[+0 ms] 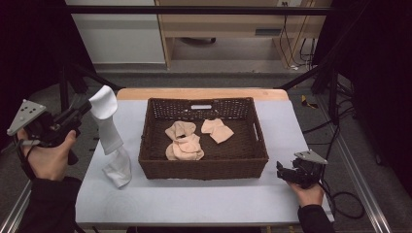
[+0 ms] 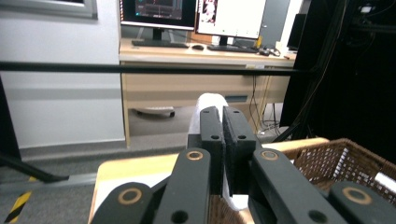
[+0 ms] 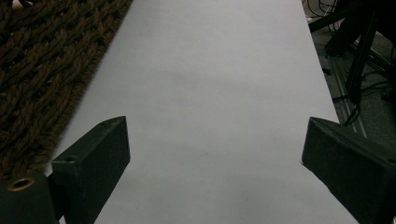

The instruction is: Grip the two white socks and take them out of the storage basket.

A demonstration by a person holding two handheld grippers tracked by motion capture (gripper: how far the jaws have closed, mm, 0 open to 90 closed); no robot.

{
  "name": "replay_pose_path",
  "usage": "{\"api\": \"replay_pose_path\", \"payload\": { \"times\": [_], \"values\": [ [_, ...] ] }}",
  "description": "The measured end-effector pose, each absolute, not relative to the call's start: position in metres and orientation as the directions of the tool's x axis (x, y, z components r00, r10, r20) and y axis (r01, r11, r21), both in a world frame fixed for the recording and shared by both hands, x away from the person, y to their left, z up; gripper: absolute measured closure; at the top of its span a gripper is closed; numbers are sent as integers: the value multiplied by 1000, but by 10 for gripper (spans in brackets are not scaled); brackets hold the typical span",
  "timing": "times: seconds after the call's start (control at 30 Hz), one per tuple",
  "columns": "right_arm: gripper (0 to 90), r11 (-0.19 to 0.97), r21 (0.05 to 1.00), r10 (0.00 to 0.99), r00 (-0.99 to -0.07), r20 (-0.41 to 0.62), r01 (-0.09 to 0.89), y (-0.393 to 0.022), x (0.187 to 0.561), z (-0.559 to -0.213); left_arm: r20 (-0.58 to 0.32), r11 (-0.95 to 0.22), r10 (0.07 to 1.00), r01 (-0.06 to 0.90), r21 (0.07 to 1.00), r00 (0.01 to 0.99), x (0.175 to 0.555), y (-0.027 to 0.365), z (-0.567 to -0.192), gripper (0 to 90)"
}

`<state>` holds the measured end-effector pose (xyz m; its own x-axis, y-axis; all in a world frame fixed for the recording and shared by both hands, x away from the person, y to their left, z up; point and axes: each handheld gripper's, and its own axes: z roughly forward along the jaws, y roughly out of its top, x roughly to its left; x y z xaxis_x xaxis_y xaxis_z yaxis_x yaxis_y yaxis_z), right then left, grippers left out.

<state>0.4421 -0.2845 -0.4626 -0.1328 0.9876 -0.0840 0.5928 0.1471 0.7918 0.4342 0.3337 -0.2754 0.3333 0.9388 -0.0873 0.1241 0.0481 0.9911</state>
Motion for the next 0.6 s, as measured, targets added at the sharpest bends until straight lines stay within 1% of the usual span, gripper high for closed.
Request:
{"api": "replay_pose_path", "payload": {
  "times": [0.07,0.13,0.33,0.37,0.4,0.43,0.47,0.5,0.53,0.6],
  "values": [
    [80,151,791,987,-135,-88,593,-285,442,-463,-91,49,939,131,990,332,433,335,-280,871],
    [80,152,791,987,-134,-89,592,-285,442,-463,-118,68,935,158,985,333,432,339,-293,871],
    [80,153,790,987,-135,-90,594,-285,442,-463,-138,67,934,217,974,330,432,340,-320,870],
    [80,154,789,987,-135,-91,594,-284,442,-463,-138,67,934,217,974,330,432,340,-320,870],
    [80,154,790,987,-134,-91,594,-284,442,-463,-141,61,936,243,968,324,433,340,-330,870],
    [80,155,790,987,-135,-92,593,-284,442,-463,-141,61,936,243,968,324,433,340,-330,871],
    [80,155,790,987,-134,-93,593,-284,442,-463,-145,55,936,273,960,322,434,340,-340,870],
    [80,155,790,987,-134,-93,593,-284,442,-463,-145,55,936,273,960,322,434,340,-340,870],
    [80,153,788,987,-133,-90,596,-284,442,-463,-145,46,936,298,953,320,435,340,-350,870],
    [80,152,788,987,-134,-89,597,-284,442,-463,-149,43,936,318,947,319,436,340,-361,870]
  ]
}}
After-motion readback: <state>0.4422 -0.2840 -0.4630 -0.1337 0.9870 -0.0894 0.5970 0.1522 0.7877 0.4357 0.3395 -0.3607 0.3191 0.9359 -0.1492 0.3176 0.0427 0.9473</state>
